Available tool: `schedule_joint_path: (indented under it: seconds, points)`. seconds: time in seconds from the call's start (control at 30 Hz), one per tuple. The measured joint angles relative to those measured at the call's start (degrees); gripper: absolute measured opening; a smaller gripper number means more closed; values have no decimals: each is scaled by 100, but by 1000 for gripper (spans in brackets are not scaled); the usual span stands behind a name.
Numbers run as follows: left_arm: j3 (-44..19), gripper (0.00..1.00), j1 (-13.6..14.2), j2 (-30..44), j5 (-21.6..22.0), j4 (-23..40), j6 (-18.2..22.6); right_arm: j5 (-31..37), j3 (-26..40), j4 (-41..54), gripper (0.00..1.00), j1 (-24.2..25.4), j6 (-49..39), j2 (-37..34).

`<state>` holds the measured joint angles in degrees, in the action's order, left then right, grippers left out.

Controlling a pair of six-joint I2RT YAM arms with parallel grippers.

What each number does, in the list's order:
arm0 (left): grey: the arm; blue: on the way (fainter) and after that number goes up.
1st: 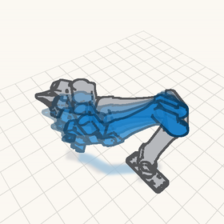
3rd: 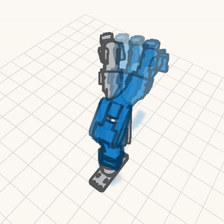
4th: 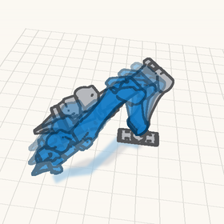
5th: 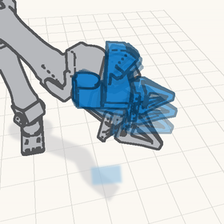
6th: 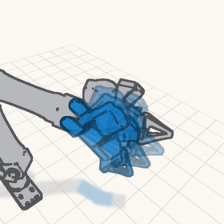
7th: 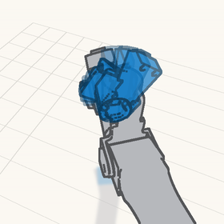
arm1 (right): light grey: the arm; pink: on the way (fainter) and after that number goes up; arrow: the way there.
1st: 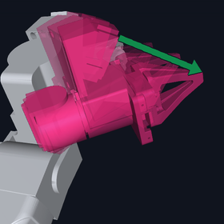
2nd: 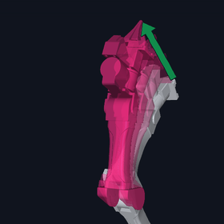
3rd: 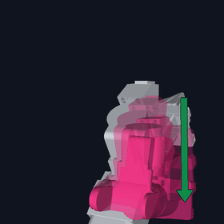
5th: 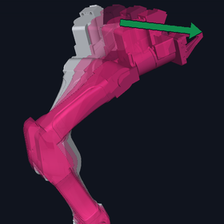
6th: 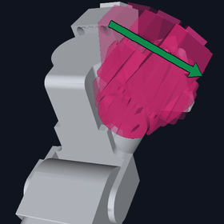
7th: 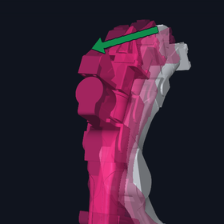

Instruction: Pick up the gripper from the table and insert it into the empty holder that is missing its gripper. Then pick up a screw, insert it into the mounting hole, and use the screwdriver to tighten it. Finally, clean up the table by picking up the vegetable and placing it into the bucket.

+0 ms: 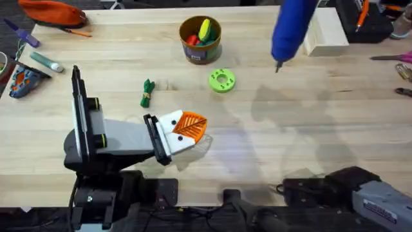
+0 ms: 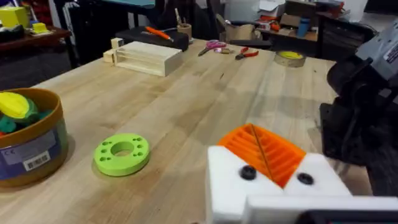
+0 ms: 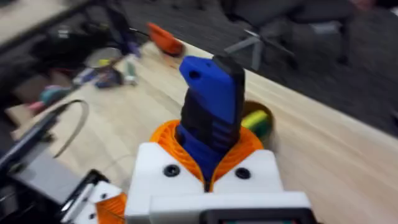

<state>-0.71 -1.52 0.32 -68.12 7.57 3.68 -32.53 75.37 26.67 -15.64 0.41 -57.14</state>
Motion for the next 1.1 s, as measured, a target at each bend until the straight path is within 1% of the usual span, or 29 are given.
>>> schedule_joint_path:
  seconds: [0.27, 0.43, 0.53, 0.63, 0.77, 0.9, 1.1]
  points:
    - [0, 16, 0, 0, 0, 0, 0, -2094, 0, -848, 22, 0, -350, -143]
    - [0, 16, 0, 0, 0, 0, 0, -3342, 0, -933, 22, 0, -946, -409]
    - [0, 16, 0, 0, 0, 0, 0, -3922, 0, -951, 22, 0, -1277, -593]
    - [0, 16, 0, 0, 0, 0, 0, -4310, 0, -955, 22, -51, -1559, -771]
    - [0, 16, 0, -2, -1, 0, 2, -4621, 0, -957, 22, -292, -1918, -1013]
    - [0, 16, 0, -1, -1, -1, 2, -4774, 0, -932, 22, -447, -2119, -1259]
    - [0, 16, 0, 0, -2, 0, 0, -4780, 0, -453, 22, -403, -2184, -1558]
